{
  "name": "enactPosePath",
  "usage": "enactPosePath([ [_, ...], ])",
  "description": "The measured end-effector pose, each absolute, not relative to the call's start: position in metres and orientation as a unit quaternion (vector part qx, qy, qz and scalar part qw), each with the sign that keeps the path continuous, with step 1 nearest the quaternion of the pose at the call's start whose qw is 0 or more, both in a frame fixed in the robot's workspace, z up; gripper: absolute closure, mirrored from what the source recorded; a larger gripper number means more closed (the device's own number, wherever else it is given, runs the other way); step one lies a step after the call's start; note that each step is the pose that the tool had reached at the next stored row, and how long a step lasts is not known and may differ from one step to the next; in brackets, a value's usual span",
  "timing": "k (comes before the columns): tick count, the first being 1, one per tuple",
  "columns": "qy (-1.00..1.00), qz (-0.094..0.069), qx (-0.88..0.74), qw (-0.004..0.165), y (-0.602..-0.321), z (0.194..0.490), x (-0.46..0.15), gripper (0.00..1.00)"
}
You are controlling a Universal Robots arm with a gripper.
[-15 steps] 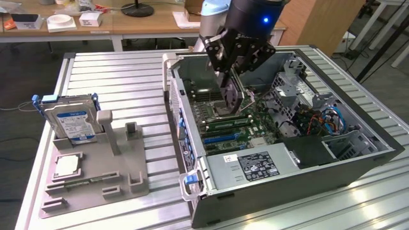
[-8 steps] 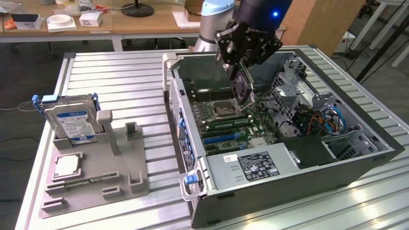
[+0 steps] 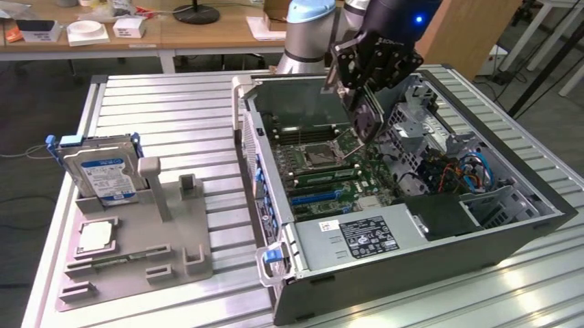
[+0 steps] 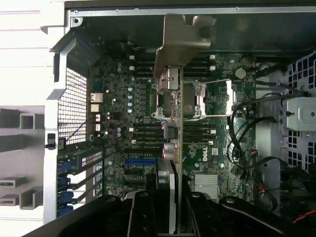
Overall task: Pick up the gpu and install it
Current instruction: 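Pick up the gpu and move the gpu toward the slot, then insert the gpu into the slot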
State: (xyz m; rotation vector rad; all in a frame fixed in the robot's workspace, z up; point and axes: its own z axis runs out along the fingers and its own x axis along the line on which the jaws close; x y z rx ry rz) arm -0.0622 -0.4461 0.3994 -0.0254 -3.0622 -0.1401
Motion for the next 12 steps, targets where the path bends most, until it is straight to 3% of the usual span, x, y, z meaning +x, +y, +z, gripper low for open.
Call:
enactPosePath([
  [12,-0.998,-0.046,-0.008,0.037,-0.4442,0.3992,-0.0592,0.72],
])
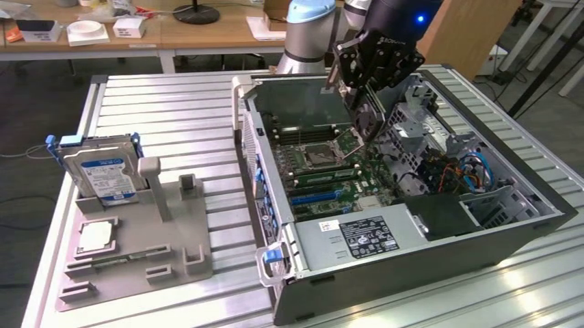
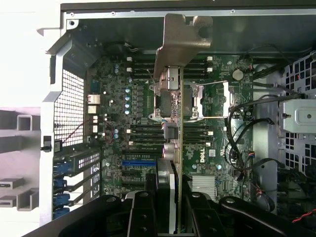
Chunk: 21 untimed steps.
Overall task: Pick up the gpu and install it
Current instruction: 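Insert the gpu into the slot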
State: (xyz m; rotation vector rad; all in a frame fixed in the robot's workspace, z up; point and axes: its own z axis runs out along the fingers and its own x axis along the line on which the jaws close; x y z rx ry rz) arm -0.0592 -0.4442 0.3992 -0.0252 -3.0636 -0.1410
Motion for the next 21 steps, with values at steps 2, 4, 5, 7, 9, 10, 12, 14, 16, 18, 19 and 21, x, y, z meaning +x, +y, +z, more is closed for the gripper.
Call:
enactPosePath([
  [2,-0.998,-0.046,-0.008,0.037,-0.444,0.399,-0.059,0.72],
  [4,-0.998,-0.046,-0.008,0.037,-0.444,0.399,-0.059,0.72],
  [5,-0.998,-0.046,-0.008,0.037,-0.444,0.399,-0.059,0.72],
  [7,-0.998,-0.046,-0.008,0.037,-0.444,0.399,-0.059,0.72],
  [9,-0.998,-0.045,0.006,0.039,-0.444,0.397,-0.059,0.72],
  [10,-0.998,-0.045,0.015,0.04,-0.444,0.397,-0.059,0.72],
  [12,-0.998,-0.044,0.032,0.043,-0.444,0.395,-0.059,0.72],
  [14,-0.997,-0.043,0.05,0.047,-0.444,0.394,-0.059,0.72],
  [16,-0.996,-0.042,0.068,0.05,-0.444,0.392,-0.059,0.72],
  [18,-0.994,-0.042,0.085,0.054,-0.444,0.39,-0.059,0.72],
  [19,-0.993,-0.041,0.095,0.056,-0.444,0.389,-0.059,0.72],
  [21,-0.991,-0.04,0.112,0.059,-0.444,0.387,-0.059,0.72],
])
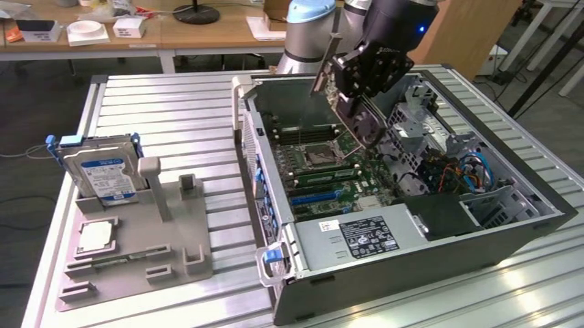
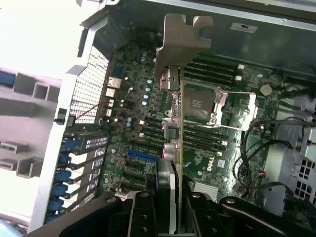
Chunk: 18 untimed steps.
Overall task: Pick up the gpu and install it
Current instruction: 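Insert the gpu into the slot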
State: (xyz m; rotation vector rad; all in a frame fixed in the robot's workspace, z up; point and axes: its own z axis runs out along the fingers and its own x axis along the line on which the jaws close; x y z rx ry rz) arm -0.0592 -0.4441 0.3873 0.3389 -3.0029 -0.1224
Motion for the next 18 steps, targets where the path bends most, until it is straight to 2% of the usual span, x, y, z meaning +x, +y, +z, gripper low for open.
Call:
enactPosePath([
  [18,-0.96,-0.03,0.27,0.067,-0.444,0.375,-0.059,0.72],
])
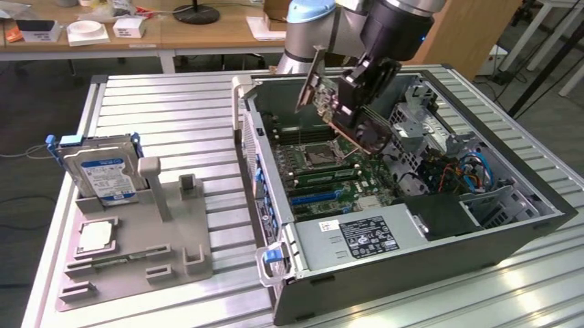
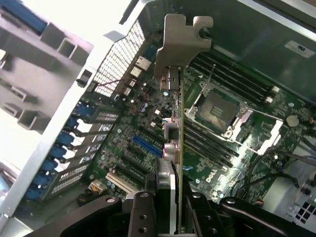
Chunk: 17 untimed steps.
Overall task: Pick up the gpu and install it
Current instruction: 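Insert the gpu into the slot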
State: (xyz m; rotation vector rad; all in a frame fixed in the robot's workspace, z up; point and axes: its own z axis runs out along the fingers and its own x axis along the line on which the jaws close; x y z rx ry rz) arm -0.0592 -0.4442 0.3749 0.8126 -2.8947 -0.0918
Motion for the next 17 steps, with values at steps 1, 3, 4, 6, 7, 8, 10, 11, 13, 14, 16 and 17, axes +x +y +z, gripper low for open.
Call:
enactPosePath([
  [1,-0.958,-0.03,0.278,0.067,-0.4442,0.3748,-0.0592,0.72],
  [3,-0.952,-0.029,0.296,0.067,-0.4442,0.3745,-0.0592,0.72],
  [4,-0.95,-0.028,0.304,0.068,-0.4442,0.3745,-0.0592,0.72],
  [6,-0.945,-0.027,0.319,0.067,-0.4442,0.3744,-0.0593,0.72],
  [7,-0.943,-0.026,0.325,0.065,-0.4442,0.3744,-0.0593,0.72],
  [8,-0.941,-0.026,0.33,0.064,-0.4442,0.3743,-0.0592,0.72],
  [10,-0.941,-0.026,0.333,0.063,-0.4442,0.3742,-0.0591,0.72],
  [11,-0.941,-0.026,0.333,0.063,-0.4442,0.3743,-0.0591,0.72],
  [13,-0.941,-0.026,0.333,0.063,-0.4441,0.3743,-0.0591,0.72],
  [14,-0.941,-0.026,0.333,0.063,-0.4442,0.3743,-0.0592,0.72],
  [16,-0.941,-0.028,0.333,0.062,-0.4442,0.3743,-0.0593,0.72],
  [17,-0.941,-0.03,0.333,0.061,-0.4442,0.3743,-0.0593,0.72],
])
